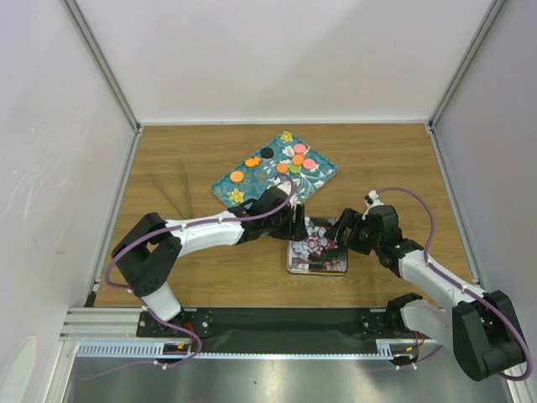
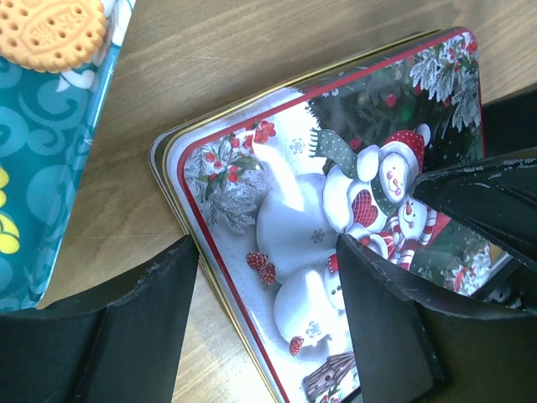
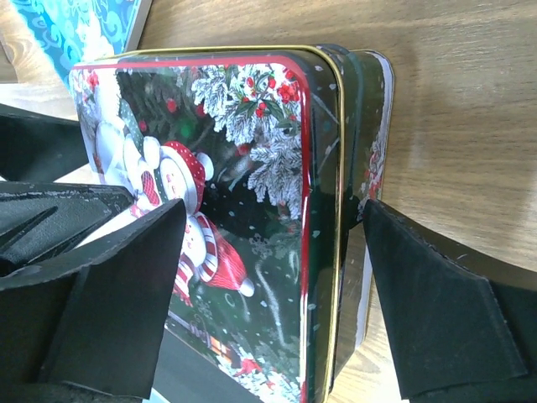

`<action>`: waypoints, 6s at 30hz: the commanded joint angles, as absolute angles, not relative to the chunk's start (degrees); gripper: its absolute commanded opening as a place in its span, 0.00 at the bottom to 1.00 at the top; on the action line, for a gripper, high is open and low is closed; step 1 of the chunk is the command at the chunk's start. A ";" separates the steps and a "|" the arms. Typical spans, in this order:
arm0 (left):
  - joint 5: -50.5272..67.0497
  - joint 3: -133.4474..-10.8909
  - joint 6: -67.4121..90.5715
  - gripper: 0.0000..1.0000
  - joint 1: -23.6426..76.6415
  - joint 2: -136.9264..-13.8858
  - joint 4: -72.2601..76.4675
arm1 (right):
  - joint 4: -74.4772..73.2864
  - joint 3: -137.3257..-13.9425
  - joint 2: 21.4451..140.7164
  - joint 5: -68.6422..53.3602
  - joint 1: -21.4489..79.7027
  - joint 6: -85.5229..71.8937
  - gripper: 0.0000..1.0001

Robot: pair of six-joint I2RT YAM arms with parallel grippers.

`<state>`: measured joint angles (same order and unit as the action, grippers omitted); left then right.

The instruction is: Pack the cookies

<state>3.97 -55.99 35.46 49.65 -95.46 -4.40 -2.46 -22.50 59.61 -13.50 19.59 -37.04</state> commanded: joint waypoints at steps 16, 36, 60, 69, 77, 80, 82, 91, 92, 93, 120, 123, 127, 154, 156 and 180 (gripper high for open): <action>8.96 -59.06 34.63 0.71 49.13 -96.94 -3.51 | -3.51 -24.96 57.22 -16.53 16.70 -36.38 1.00; 8.88 -62.58 34.19 0.71 47.99 -100.28 -5.45 | -13.18 -28.39 52.74 -7.04 16.44 -35.16 1.00; 9.32 -65.83 33.31 0.70 48.08 -102.13 -7.47 | -0.62 -26.56 69.52 -12.13 7.29 -37.88 0.58; 9.05 -67.41 32.26 0.71 47.99 -102.83 -9.05 | 3.69 -19.78 62.50 -11.43 13.35 -43.06 0.40; 8.53 -66.71 32.08 0.70 47.99 -102.48 -9.32 | -5.35 -17.40 47.65 -5.72 21.18 -46.85 0.42; 8.26 -66.71 32.08 0.71 47.99 -102.39 -9.32 | -8.96 -18.19 45.36 -4.05 19.96 -45.36 0.46; 8.35 -66.71 32.25 0.70 48.08 -102.48 -9.32 | -10.63 -18.54 45.18 -5.18 17.33 -44.39 0.50; 8.35 -66.62 31.99 0.71 48.08 -102.39 -9.49 | -17.31 -24.43 43.95 -8.26 9.16 -39.30 0.63; 8.44 -66.71 31.99 0.71 47.99 -102.48 -9.58 | -18.01 -25.22 43.77 -9.22 8.36 -38.94 0.63; 8.35 -66.71 31.91 0.71 47.99 -102.39 -9.67 | -18.02 -25.83 43.60 -10.27 7.39 -38.76 0.61; 9.23 -67.32 32.25 0.71 47.99 -101.95 -9.40 | 44.18 -15.39 81.89 -28.74 7.04 -60.82 0.00; 9.32 -67.67 32.17 0.71 48.08 -101.95 -9.58 | 54.03 -11.70 90.07 -32.06 4.32 -62.05 0.00; 9.05 -67.76 31.99 0.71 47.99 -101.69 -9.75 | 60.21 -10.37 94.13 -34.54 2.37 -63.28 0.00; 7.82 -69.70 31.46 0.73 42.02 -93.26 -12.13 | 9.94 -14.25 44.33 -33.49 8.95 -52.03 0.00; 8.08 -69.43 31.47 0.73 41.05 -91.59 -12.22 | 5.57 -12.40 36.68 -31.31 13.41 -52.90 0.00; 10.55 -67.06 31.90 0.73 39.11 -85.17 -11.51 | 6.09 -2.09 28.14 -14.33 35.33 -54.32 0.00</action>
<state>9.43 -67.22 32.47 38.98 -88.07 -12.62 12.43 -2.48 32.45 -16.53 35.90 -56.86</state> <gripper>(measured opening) 0.730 0.007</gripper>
